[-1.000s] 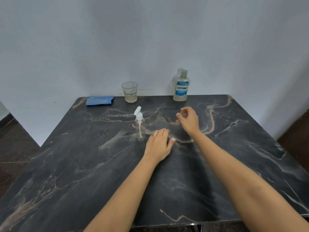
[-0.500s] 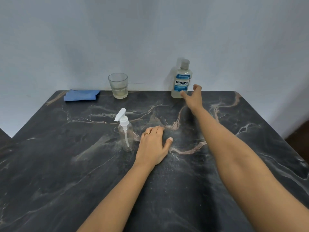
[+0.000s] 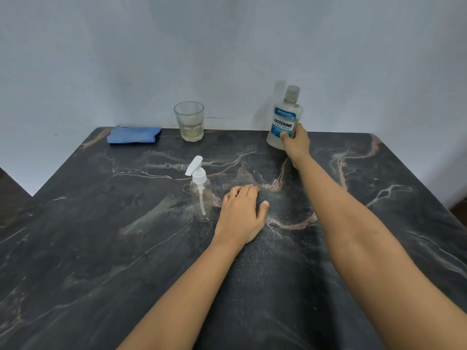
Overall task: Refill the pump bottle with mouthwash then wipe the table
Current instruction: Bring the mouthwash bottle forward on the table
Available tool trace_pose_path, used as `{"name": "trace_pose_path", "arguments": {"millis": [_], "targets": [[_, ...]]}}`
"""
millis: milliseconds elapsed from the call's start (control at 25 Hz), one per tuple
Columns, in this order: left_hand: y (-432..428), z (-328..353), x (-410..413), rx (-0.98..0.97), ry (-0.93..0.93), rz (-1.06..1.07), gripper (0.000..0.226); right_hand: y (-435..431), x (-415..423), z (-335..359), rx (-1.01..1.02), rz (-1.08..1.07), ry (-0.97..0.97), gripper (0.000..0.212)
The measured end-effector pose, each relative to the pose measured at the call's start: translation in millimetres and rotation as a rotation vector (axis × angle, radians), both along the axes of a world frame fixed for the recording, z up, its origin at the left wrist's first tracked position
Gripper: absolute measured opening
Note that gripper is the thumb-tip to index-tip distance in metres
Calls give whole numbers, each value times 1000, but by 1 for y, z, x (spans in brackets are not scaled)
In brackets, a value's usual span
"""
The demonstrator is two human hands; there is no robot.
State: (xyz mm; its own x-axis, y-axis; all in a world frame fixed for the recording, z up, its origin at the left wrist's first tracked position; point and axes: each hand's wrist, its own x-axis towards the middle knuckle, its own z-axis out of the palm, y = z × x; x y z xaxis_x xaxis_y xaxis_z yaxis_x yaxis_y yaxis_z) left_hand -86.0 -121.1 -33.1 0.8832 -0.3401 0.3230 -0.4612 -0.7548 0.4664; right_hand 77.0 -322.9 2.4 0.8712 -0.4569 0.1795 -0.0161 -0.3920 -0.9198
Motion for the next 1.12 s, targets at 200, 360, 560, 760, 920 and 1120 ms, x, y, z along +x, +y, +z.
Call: {"name": "trace_pose_path", "arguments": {"millis": [200, 360, 560, 760, 920, 1120], "targets": [[0, 11, -9, -18, 43, 5, 31, 7, -76, 10, 91, 154, 1, 31], [5, 27, -26, 58, -63, -15, 30, 9, -142, 27, 143, 253, 41, 31], [20, 35, -57, 32, -114, -10, 33, 10, -199, 27, 179, 316, 101, 35], [61, 33, -85, -14, -117, 51, 26, 10, -229, 21, 250, 353, 151, 40], [91, 29, -93, -32, -93, 128, 26, 13, -240, 17, 246, 374, 171, 41], [107, 20, -94, -155, -7, 189, 26, 20, -251, 26, 194, 351, 211, 46]]}}
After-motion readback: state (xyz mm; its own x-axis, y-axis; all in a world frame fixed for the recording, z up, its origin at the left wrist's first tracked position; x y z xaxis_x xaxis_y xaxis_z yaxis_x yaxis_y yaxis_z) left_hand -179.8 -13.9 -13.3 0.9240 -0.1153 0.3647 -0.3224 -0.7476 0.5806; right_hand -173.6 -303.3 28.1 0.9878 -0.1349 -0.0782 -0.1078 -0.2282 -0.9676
